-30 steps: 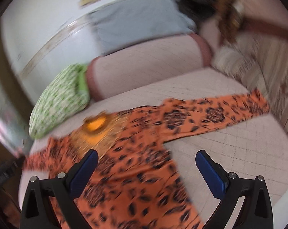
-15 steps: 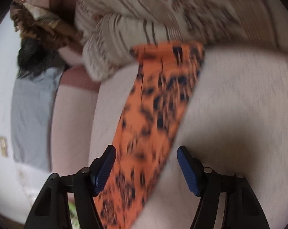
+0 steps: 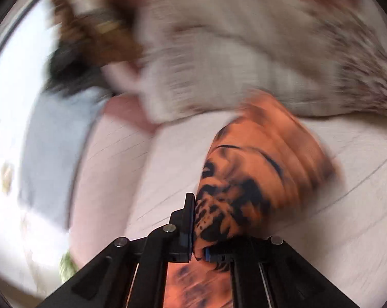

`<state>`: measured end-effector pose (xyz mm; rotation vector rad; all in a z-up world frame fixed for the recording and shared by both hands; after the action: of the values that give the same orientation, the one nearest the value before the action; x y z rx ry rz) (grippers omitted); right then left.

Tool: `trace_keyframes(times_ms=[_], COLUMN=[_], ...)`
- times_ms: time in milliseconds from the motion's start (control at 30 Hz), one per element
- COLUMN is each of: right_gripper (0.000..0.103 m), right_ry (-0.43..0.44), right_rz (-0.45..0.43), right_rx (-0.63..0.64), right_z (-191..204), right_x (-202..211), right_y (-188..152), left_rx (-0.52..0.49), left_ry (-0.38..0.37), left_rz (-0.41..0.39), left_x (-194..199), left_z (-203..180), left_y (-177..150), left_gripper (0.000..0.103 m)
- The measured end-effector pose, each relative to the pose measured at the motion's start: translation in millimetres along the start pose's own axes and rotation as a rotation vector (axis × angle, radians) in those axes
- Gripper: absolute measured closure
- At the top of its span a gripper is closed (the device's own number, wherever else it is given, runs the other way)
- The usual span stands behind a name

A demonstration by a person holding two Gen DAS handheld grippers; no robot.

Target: Fold small clothes

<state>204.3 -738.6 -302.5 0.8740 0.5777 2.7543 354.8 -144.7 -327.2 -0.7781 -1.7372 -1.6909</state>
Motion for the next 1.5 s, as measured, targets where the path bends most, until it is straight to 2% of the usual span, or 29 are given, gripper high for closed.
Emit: trace_keyframes(times_ms=[133, 167, 300, 467, 567, 633, 700, 733, 767, 800, 900, 1000, 1067, 1100, 1167, 1233, 1300, 1367, 1467, 1500], right_gripper=[0.097, 0.097, 0.097, 0.097, 0.093, 0.088, 0.049, 0.015, 0.010, 0.010, 0.010, 0.010, 0.013, 0.020, 0.034, 0.035, 0.035, 0.035, 0.033, 0.032], right_ry=[0.211, 0.267, 0.411, 0.488, 0.499, 0.451, 0.379, 0.377, 0.396, 0.413, 0.478, 0.563, 0.546, 0.519, 0.474, 0.475, 0.545, 0.584, 0.651, 0.667], right_rz=[0.096, 0.133, 0.272, 0.464, 0.566, 0.660, 0.743, 0.787, 0.812, 0.815, 0.802, 0.753, 0.708, 0.701, 0.753, 0.826, 0.871, 0.848, 0.754, 0.707], right_rx=[0.127, 0.171, 0.270, 0.321, 0.294, 0.297, 0.332, 0.336, 0.329, 0.339, 0.481, 0.474, 0.453, 0.448, 0.405, 0.311, 0.308, 0.467, 0.675, 0.801], right_z=[116.2, 152.4, 257.3, 342.6, 361.9, 369.0, 365.9, 366.8, 365.7, 366.7, 374.7, 364.2, 357.2, 350.0, 332.6, 320.8, 331.8, 358.9, 395.4, 408.8], right_x=[1.5, 0.2, -6.9, -35.8, -49.6, -63.5, -58.5, -57.7, -50.3, -43.7, -23.0, -1.0, -7.1, -12.8, -30.8, -43.8, -36.7, -20.2, 7.8, 19.6], right_y=[-48.6, -70.1, -172.6, -323.5, -413.2, -472.7, -528.9, -550.7, -567.4, -577.5, -581.6, -553.5, -528.5, -521.0, -520.8, -534.2, -555.9, -577.0, -588.3, -591.8], left_rx=[0.087, 0.108, 0.190, 0.283, 0.328, 0.371, 0.413, 0.432, 0.446, 0.461, 0.517, 0.588, 0.621, 0.638, 0.677, 0.700, 0.694, 0.677, 0.682, 0.687], left_ry=[0.001, -0.001, 0.011, 0.083, 0.144, 0.163, 0.166, 0.176, 0.190, 0.205, 0.249, 0.271, 0.290, 0.297, 0.302, 0.294, 0.294, 0.307, 0.299, 0.292], left_rz=[0.009, 0.009, -0.007, -0.049, -0.058, -0.046, -0.027, -0.018, -0.012, -0.007, 0.017, 0.043, 0.057, 0.063, 0.079, 0.096, 0.102, 0.104, 0.119, 0.123], left_x=[7.5, 9.5, 17.5, 19.7, 17.0, 13.4, 10.3, 8.6, 8.5, 7.7, 5.6, 3.8, 2.0, 1.4, -0.4, -2.9, -4.3, -5.4, -8.4, -9.6], left_z=[33.6, 42.0, 82.0, 144.2, 182.7, 206.4, 223.9, 233.4, 241.9, 250.4, 276.8, 302.7, 318.0, 324.4, 332.9, 334.2, 331.7, 329.6, 328.0, 327.8], left_y=[8.5, 11.0, 22.7, 37.5, 42.2, 43.4, 43.2, 42.8, 42.1, 41.5, 36.1, 27.9, 23.2, 20.8, 15.4, 10.9, 10.9, 12.8, 12.6, 12.8], left_gripper=[0.000, 0.000, 0.000, 0.000, 0.000, 0.000, 0.000, 0.000, 0.000, 0.000, 0.000, 0.000, 0.000, 0.000, 0.000, 0.000, 0.000, 0.000, 0.000, 0.000])
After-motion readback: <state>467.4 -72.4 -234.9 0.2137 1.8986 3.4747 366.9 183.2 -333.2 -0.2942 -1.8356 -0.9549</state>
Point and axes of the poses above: each gripper's, at about its wrist camera, not at the fingertips, and x roughly against the way its jaws point, z to its left, y to its top, the point moved 9 cm from there along -x, roughly the way its jaws point, and after that the axes turned 6 degrees about x, right-handed, at the moved point
